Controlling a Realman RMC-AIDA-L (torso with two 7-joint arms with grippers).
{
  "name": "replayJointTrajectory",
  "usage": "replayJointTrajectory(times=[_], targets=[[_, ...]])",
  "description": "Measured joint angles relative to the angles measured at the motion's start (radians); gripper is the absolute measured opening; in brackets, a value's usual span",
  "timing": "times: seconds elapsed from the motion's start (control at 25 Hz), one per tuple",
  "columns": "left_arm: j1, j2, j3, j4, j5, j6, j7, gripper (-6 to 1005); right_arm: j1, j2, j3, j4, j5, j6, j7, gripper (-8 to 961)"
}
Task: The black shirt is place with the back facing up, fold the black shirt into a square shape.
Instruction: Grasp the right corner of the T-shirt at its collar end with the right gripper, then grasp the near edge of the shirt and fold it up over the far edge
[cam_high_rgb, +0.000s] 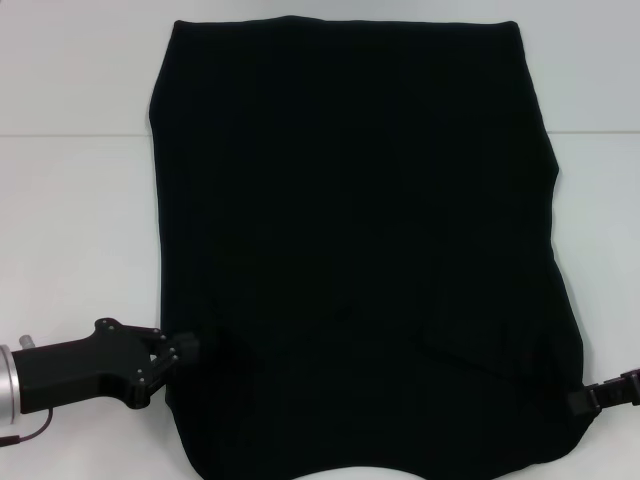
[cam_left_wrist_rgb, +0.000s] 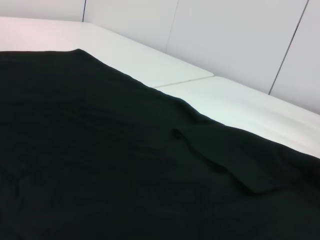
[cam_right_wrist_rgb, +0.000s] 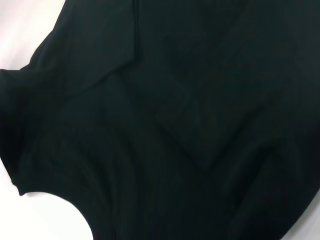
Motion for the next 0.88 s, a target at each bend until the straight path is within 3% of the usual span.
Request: replayJointTrajectory(times=[0.24, 0.6, 0.88], targets=[[0.0, 0.0, -0.001, 0.0, 0.0, -0.001, 0.001, 38, -0.004, 0.001, 0.008, 0.0, 0.003, 0.004, 0.0, 187], [0.002, 0.0, -0.039, 0.0, 0.0, -0.007, -0.009, 42, -0.024, -0.002, 0.048, 0.007, 0.006, -0.002, -0.058, 89], [0.014, 0.014, -0.098, 0.006, 0.015, 0.098, -0.025, 46, -0.083, -0.006, 0.152, 0.01, 0.007, -0.061, -0.157, 68]])
